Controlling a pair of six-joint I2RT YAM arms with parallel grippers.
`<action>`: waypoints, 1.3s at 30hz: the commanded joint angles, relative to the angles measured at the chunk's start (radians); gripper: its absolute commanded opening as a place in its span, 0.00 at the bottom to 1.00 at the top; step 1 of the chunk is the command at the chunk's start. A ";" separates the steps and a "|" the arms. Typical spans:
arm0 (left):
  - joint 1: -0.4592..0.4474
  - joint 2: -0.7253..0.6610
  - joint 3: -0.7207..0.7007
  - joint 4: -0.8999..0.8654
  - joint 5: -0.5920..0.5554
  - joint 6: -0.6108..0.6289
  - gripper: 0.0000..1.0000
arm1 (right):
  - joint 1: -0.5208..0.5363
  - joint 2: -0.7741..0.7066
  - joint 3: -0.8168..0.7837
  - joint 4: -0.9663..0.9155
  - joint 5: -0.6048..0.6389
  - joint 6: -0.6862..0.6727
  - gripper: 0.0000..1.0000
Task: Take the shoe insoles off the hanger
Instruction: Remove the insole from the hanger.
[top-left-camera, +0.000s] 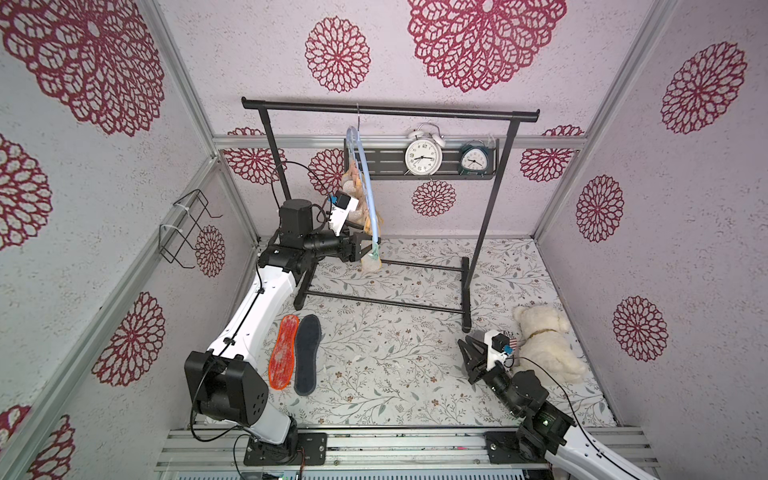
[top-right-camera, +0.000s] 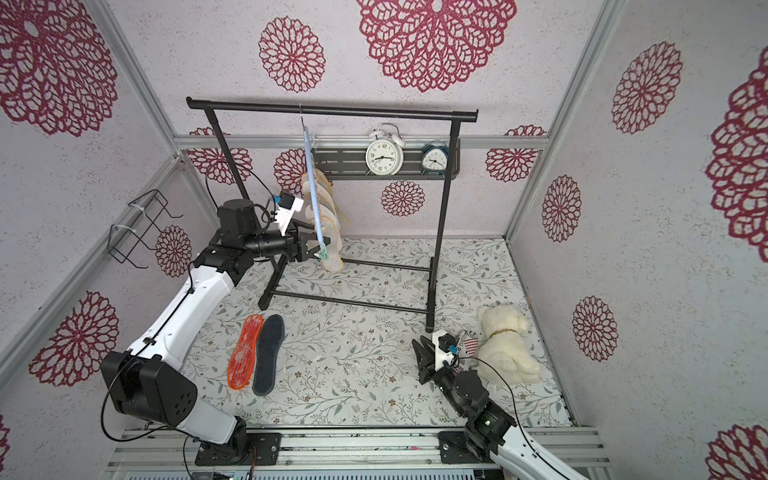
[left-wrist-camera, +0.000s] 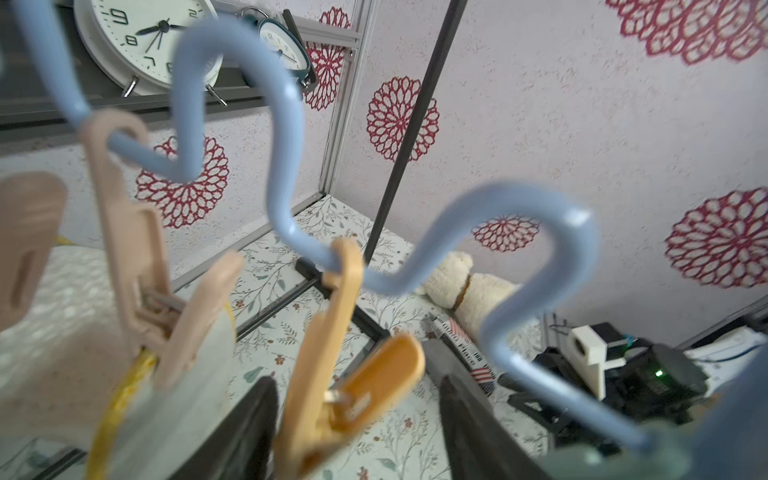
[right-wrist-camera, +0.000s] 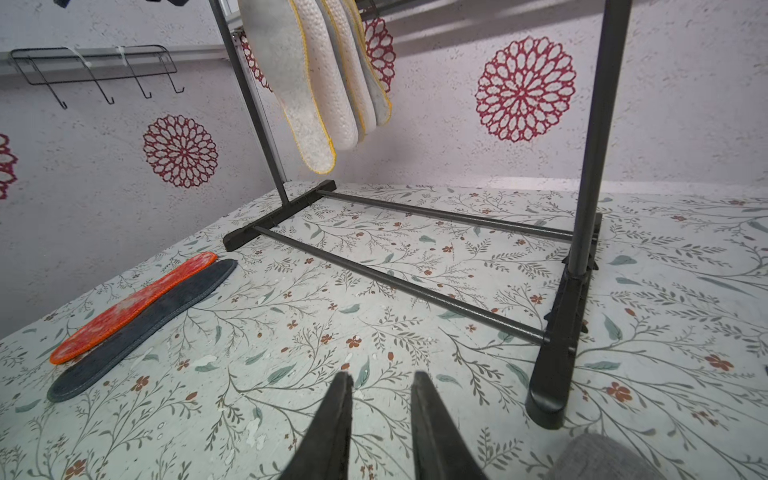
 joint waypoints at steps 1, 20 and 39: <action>0.001 -0.080 -0.063 -0.042 -0.040 0.026 0.76 | -0.007 0.024 -0.049 0.047 0.013 0.008 0.29; 0.016 -0.817 -0.843 -0.176 -0.775 -0.065 0.88 | -0.034 0.148 -0.027 0.093 -0.067 0.000 0.30; 0.018 -0.928 -0.960 -0.143 -0.795 -0.057 0.94 | -0.083 0.578 0.157 0.346 -0.260 -0.068 0.33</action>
